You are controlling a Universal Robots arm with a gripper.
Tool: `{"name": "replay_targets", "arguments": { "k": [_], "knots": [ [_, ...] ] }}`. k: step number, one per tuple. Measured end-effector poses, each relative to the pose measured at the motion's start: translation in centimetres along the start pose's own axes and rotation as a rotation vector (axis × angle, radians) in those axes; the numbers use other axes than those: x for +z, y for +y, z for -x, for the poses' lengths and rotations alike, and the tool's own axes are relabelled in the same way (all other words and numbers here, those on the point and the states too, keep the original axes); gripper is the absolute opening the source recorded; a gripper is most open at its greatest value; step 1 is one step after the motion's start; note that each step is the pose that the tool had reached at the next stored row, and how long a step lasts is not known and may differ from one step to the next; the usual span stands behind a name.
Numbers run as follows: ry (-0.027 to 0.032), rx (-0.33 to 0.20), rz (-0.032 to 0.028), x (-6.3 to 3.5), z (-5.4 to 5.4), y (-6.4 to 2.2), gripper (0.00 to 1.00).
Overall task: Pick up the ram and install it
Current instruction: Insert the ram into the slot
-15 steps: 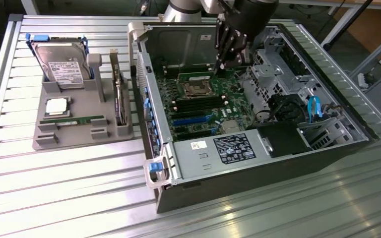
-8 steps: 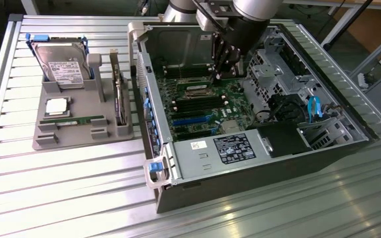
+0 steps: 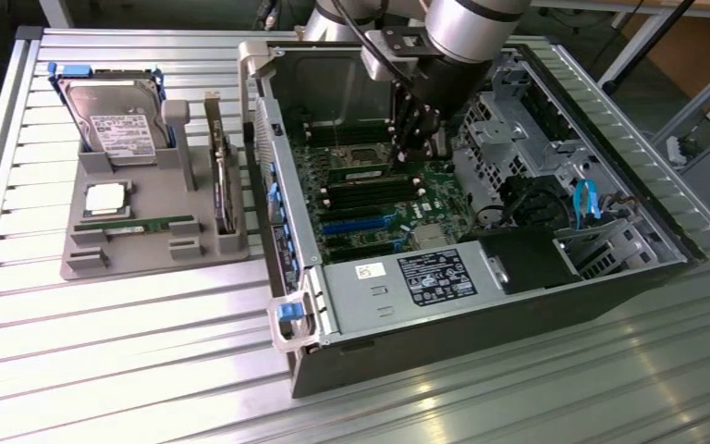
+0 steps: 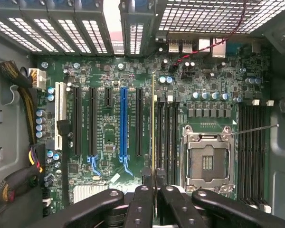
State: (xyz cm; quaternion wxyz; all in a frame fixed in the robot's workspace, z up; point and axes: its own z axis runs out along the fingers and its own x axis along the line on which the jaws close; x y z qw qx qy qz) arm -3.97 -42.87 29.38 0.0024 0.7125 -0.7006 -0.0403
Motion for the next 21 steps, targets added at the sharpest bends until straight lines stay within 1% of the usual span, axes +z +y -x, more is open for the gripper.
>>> {"name": "replay_targets", "arguments": {
  "k": [1,2,3,4,8,11,13,15,16,19,20,21],
  "knots": [
    [-0.0001,0.000,0.0000,0.01,0.0,-0.14,0.11],
    [-0.0003,0.000,-0.0001,0.00,0.0,-0.52,0.11],
    [-0.0002,0.000,-0.0001,-0.02,0.0,-1.18,0.11],
    [-0.0001,0.000,-0.0001,-0.03,0.0,-1.39,0.11],
    [-0.0001,0.000,0.0000,0.05,0.4,-1.40,0.11],
    [-0.0004,0.000,-0.0001,0.72,0.3,-1.44,0.11],
    [-0.0007,0.000,-0.0001,1.44,0.3,-1.48,0.11],
    [-0.0005,0.000,0.0000,1.44,0.3,-1.53,0.11],
    [-0.0005,0.000,-0.0001,1.47,0.3,-2.04,0.11],
    [-0.0007,0.000,-0.0002,1.47,0.3,-2.08,0.11],
    [-0.0006,0.000,-0.0002,1.49,0.5,-2.09,0.11],
    [0.0008,0.000,-0.0001,1.50,0.8,-2.09,0.11]
  ]
}}
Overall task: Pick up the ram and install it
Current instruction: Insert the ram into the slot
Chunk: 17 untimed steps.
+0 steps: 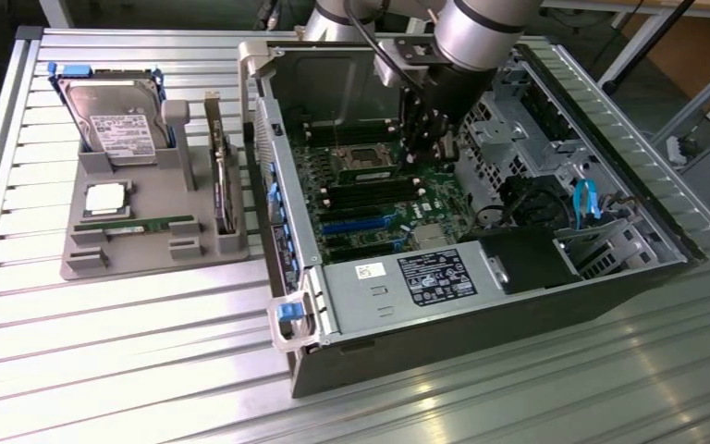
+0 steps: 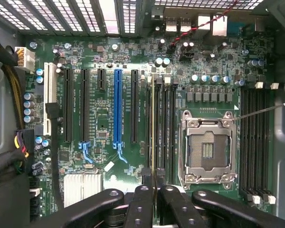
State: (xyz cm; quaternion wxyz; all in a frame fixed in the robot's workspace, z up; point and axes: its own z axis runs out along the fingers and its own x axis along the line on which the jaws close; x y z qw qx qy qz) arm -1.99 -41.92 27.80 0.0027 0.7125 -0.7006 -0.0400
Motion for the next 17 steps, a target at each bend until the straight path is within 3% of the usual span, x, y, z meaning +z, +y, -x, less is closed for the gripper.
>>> {"name": "replay_targets", "arguments": {
  "k": [2,4,5,17],
  "knots": [
    [0.0025,0.000,0.0000,0.01,0.1,0.00,0.11],
    [0.0218,0.001,0.0004,0.01,0.2,0.00,0.11],
    [0.0235,0.002,0.0003,0.04,0.4,0.00,0.11],
    [0.0255,0.002,0.0005,2.07,0.4,-0.13,0.11]
  ]
}}
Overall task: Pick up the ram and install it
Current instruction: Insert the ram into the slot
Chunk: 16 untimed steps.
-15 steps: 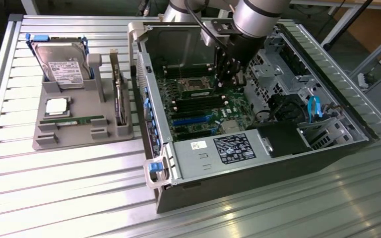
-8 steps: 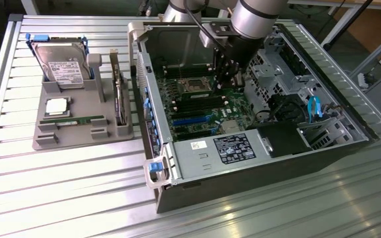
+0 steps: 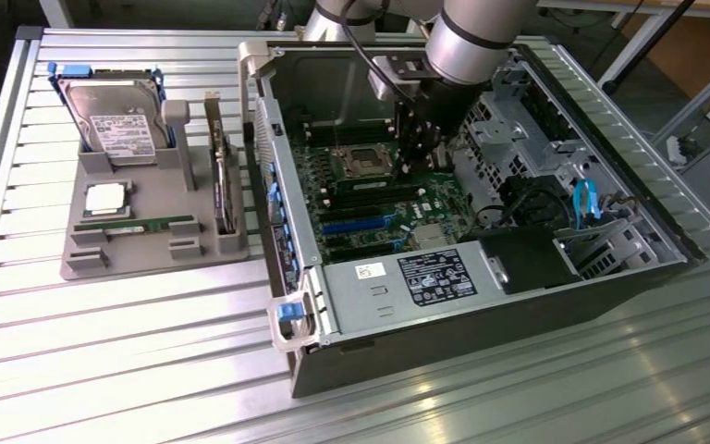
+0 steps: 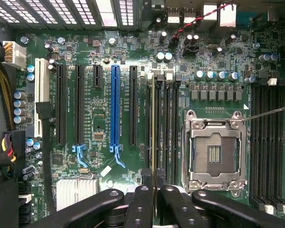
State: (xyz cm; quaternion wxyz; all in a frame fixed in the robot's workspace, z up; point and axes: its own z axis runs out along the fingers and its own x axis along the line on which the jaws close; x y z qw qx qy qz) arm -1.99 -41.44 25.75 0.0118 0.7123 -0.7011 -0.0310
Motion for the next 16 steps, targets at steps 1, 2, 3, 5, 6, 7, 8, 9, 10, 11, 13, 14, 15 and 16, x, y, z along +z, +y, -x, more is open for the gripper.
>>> {"name": "replay_targets", "arguments": {
  "k": [1,2,3,5,6,7,8,9,10,11,13,14,15,16],
  "knots": [
    [-0.0002,0.000,-0.0001,0.01,0.00,0.00,0.11],
    [-0.0007,0.000,-0.0003,0.08,0.01,-0.01,0.11],
    [-0.0003,0.000,-0.0001,0.17,0.00,-0.01,0.11],
    [-0.0002,0.000,-0.0001,0.59,-0.01,-0.04,0.11],
    [-0.0001,0.000,0.0000,0.68,-0.02,-0.04,0.11],
    [-0.0001,0.000,0.0000,0.68,-0.02,-0.04,0.11],
    [-0.0004,0.001,-0.0001,0.71,-0.02,-0.04,0.11],
    [-0.0004,0.003,-0.0001,0.72,-0.02,-0.04,0.11],
    [-0.0005,0.004,-0.0002,0.73,-0.02,-0.05,0.11],
    [-0.0006,0.005,-0.0002,0.73,-0.02,-0.05,0.11],
    [-0.0009,0.010,-0.0004,0.74,-0.02,-0.04,0.11],
    [-0.0012,0.014,-0.0005,0.74,-0.02,-0.05,0.11],
    [-0.0011,0.014,-0.0005,0.74,-0.02,-0.05,0.11],
    [-0.0011,0.014,-0.0005,0.79,-0.02,-0.05,0.11]
  ]
}}
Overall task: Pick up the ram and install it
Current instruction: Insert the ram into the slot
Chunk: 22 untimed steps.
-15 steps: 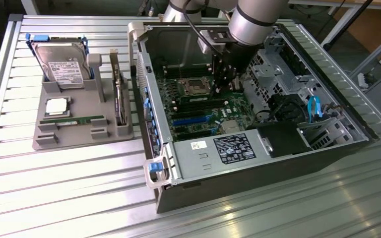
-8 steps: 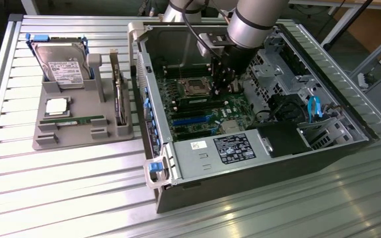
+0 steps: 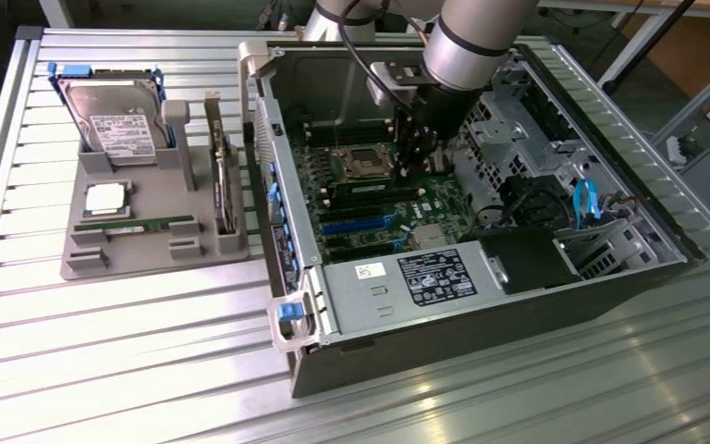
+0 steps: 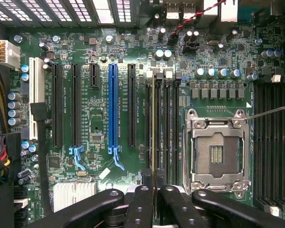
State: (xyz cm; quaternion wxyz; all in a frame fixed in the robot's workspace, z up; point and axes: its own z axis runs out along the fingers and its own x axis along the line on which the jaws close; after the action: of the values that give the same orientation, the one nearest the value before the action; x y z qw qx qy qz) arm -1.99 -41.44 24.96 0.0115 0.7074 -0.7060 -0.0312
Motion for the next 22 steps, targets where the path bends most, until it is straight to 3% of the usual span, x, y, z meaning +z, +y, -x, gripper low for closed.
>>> {"name": "replay_targets", "arguments": {
  "k": [22],
  "knots": [
    [-0.0002,0.003,-0.0001,0.82,-0.02,0.01,0.11]
  ]
}}
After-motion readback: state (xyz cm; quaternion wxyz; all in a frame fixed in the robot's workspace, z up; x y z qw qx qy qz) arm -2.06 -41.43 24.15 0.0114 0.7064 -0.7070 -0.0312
